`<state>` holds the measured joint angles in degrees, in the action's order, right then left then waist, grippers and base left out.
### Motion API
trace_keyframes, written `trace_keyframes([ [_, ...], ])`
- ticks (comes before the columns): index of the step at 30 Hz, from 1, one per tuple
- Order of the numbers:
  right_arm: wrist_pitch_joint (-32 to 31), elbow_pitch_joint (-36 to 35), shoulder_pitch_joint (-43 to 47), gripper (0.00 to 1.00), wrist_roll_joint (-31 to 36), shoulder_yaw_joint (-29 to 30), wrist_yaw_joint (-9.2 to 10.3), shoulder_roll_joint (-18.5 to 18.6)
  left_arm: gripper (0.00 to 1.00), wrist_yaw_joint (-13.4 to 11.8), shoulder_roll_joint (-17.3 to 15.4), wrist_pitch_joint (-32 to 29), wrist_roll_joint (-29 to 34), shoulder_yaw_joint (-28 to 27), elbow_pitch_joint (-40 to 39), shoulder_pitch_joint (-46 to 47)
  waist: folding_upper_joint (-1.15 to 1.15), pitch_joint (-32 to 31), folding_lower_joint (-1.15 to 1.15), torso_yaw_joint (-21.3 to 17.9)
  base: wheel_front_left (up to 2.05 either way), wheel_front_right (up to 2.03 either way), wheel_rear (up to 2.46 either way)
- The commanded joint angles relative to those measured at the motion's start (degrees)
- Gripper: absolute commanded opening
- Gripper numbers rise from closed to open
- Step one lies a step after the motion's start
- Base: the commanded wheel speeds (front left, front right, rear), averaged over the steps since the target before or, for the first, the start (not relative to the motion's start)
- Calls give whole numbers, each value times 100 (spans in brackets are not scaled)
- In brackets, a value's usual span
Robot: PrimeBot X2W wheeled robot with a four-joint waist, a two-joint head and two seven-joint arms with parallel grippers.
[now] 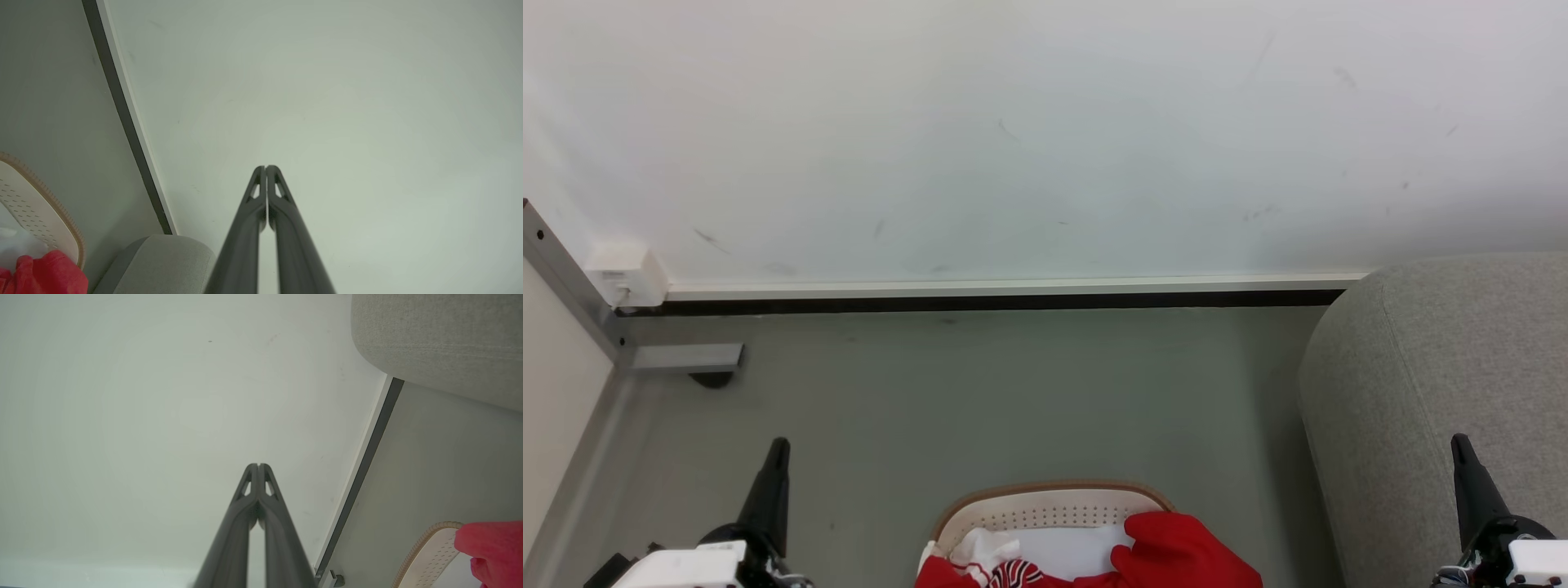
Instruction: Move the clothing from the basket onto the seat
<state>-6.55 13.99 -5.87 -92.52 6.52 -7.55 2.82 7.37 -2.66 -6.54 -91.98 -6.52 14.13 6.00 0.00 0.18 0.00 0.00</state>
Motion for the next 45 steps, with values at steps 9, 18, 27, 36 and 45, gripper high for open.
trace_keyframes([
  [9,-11,6,-64,0,22,17,13,6,0,29,-43,-16,-82,-8,-21,43,0,0,0,0,0,0,0],
  [18,-11,6,-64,0,22,17,13,6,0,29,-43,-16,-82,-6,-21,43,0,0,0,0,0,0,0],
  [27,-11,6,-64,0,22,17,13,6,0,29,-43,-16,-82,-7,-22,43,0,0,0,0,0,0,0],
  [36,0,0,0,100,0,0,0,0,100,0,0,0,0,-2,1,0,0,0,0,0,0,0,0],
  [45,178,46,63,100,-45,-154,1,-26,100,-16,29,191,39,100,37,-49,0,4,0,-1,0,0,0],
])
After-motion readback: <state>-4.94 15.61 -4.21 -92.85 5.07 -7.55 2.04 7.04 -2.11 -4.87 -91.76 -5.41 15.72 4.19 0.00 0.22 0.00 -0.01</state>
